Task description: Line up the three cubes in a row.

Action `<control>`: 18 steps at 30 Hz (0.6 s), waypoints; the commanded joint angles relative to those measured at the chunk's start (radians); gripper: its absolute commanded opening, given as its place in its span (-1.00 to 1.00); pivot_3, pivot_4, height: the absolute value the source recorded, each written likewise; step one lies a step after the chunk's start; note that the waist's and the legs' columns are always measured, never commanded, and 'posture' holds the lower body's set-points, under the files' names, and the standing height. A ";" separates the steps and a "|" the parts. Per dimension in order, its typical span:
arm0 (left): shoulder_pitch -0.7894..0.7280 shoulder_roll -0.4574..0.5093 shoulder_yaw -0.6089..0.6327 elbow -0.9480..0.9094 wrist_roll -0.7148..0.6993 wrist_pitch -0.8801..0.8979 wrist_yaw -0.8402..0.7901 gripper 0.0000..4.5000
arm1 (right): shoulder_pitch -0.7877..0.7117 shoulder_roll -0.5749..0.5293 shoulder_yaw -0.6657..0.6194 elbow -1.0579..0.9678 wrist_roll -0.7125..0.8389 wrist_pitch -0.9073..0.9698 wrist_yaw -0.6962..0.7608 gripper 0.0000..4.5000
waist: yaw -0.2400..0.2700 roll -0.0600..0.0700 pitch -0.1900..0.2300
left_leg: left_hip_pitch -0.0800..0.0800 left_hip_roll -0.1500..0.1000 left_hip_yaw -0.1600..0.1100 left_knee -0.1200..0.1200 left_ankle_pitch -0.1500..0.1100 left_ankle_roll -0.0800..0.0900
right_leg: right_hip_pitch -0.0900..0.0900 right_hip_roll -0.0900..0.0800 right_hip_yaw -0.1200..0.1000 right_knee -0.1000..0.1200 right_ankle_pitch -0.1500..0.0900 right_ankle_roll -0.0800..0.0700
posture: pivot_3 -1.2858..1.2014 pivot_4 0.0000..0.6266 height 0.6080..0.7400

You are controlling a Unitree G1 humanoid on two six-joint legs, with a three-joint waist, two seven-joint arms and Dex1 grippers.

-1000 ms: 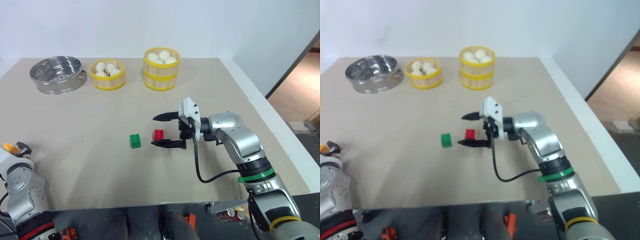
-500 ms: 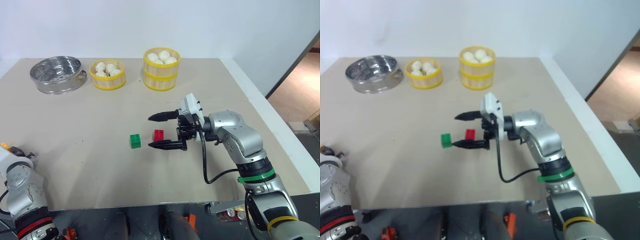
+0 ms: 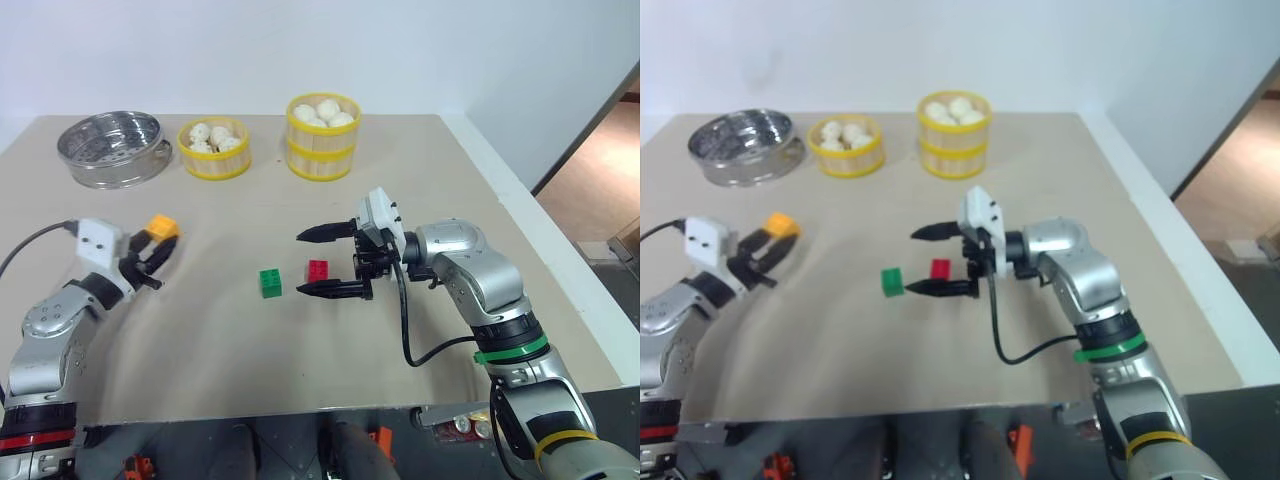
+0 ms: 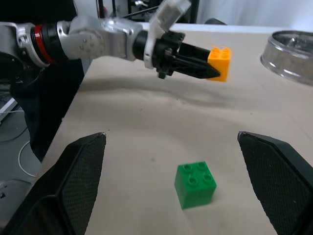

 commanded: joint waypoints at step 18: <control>-0.211 0.102 -0.167 0.425 0.071 -0.269 -0.663 -0.26 | 0.009 -0.065 -0.025 -0.041 -0.026 -0.013 -0.026 1.00 | 0.003 0.001 0.001 | -0.001 0.002 -0.005 -0.001 0.000 0.000 | 0.000 0.007 0.000 0.001 -0.002 0.001 | 0.03 -0.52 1.00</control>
